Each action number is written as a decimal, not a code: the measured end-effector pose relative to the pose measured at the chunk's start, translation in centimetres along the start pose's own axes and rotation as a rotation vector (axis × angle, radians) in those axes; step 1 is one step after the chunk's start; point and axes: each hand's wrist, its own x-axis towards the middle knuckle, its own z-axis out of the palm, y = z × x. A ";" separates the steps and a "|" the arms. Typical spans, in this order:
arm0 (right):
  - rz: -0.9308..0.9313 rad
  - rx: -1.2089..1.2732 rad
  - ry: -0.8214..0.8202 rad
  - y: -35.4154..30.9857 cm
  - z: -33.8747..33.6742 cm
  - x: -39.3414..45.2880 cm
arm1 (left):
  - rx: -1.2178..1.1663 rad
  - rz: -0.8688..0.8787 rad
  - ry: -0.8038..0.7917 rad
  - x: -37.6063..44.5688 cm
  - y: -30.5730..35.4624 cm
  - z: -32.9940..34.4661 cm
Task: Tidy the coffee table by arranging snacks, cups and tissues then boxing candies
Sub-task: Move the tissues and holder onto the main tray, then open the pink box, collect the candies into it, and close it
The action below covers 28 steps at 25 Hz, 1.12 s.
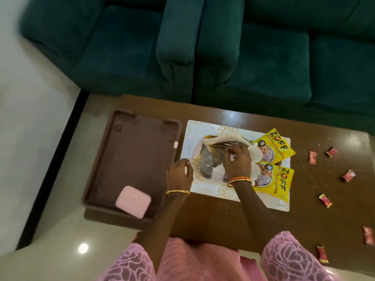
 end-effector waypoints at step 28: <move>0.863 0.464 -0.374 -6.7 14.3 -19.1 | -0.722 -0.818 -0.183 -5.5 -18.6 -11.7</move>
